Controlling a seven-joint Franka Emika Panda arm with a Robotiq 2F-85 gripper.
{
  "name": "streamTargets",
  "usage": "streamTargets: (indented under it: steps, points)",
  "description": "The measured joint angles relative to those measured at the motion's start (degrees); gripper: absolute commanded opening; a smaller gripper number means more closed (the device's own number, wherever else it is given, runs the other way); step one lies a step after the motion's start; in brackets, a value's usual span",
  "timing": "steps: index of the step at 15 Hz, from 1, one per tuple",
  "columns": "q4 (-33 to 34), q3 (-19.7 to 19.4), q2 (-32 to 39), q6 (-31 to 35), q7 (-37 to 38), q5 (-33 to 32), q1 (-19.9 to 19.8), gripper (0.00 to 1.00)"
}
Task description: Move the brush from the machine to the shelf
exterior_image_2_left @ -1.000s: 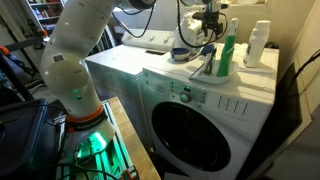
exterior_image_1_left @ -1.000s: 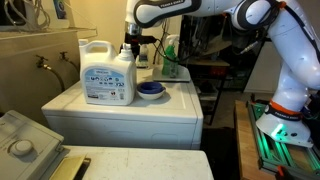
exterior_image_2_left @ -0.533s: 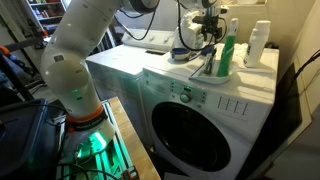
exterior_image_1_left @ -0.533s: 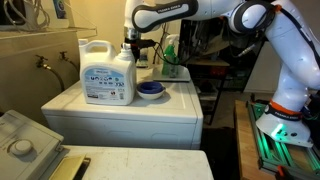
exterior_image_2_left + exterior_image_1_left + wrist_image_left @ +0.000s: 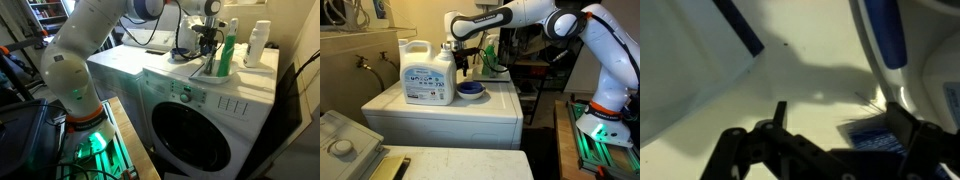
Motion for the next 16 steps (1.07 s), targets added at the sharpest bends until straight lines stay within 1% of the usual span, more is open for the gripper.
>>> streamTargets:
  steps: [6, 10, 14, 16]
  points:
    - [3.93, 0.39, 1.41, -0.33, 5.4, 8.66, -1.44, 1.0]
    - [5.73, 1.69, 3.34, -0.35, 7.4, 13.75, -2.2, 1.0]
    - [8.09, 1.92, 6.55, -0.34, 9.67, 14.31, -2.11, 1.0]
    - [9.14, 1.41, 7.72, 0.03, 10.65, 13.6, -1.6, 1.0]
